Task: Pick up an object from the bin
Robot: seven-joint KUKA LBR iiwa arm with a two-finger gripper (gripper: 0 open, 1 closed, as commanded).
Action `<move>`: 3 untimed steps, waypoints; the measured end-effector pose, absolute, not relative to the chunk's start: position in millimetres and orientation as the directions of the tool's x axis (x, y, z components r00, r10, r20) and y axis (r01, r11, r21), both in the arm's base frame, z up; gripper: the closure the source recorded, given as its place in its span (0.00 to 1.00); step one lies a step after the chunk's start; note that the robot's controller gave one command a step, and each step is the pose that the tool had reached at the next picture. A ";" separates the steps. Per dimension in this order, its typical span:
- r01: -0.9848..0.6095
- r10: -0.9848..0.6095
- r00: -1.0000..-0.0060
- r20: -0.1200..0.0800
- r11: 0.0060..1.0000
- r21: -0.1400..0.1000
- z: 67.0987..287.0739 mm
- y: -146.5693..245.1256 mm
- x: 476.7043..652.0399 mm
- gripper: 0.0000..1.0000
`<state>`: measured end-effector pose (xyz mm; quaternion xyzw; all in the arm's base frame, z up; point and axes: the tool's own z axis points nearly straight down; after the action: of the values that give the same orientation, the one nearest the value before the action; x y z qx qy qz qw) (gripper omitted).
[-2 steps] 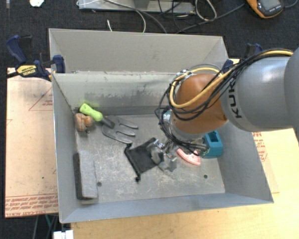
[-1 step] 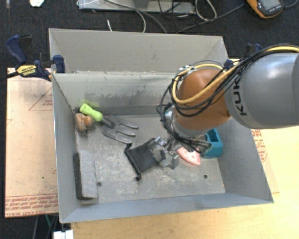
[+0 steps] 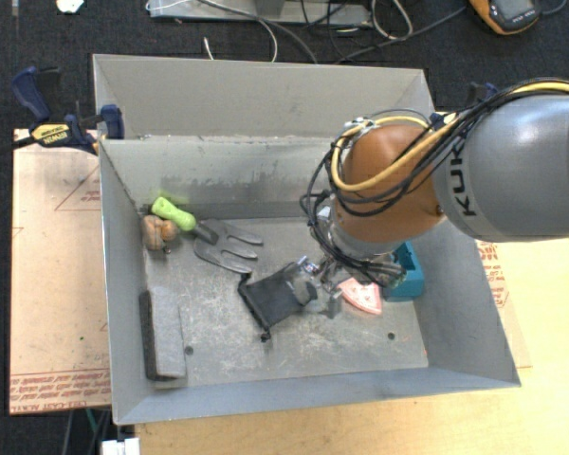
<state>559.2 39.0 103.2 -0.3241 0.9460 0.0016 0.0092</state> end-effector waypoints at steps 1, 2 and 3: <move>-0.612 -0.612 -0.790 -0.021 0.791 -0.004 107.6 39.4 560.1 1.00; -0.612 -0.611 -0.791 -0.016 0.791 0.001 132.1 39.8 558.0 1.00; -0.610 -0.610 -0.792 -0.024 0.792 -0.003 154.7 40.2 560.4 1.00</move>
Offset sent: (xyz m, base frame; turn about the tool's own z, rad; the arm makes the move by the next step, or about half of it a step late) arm 0.0007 0.0002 0.0630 0.0009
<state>560.4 40.2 154.7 -0.3224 0.9465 0.0022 0.0119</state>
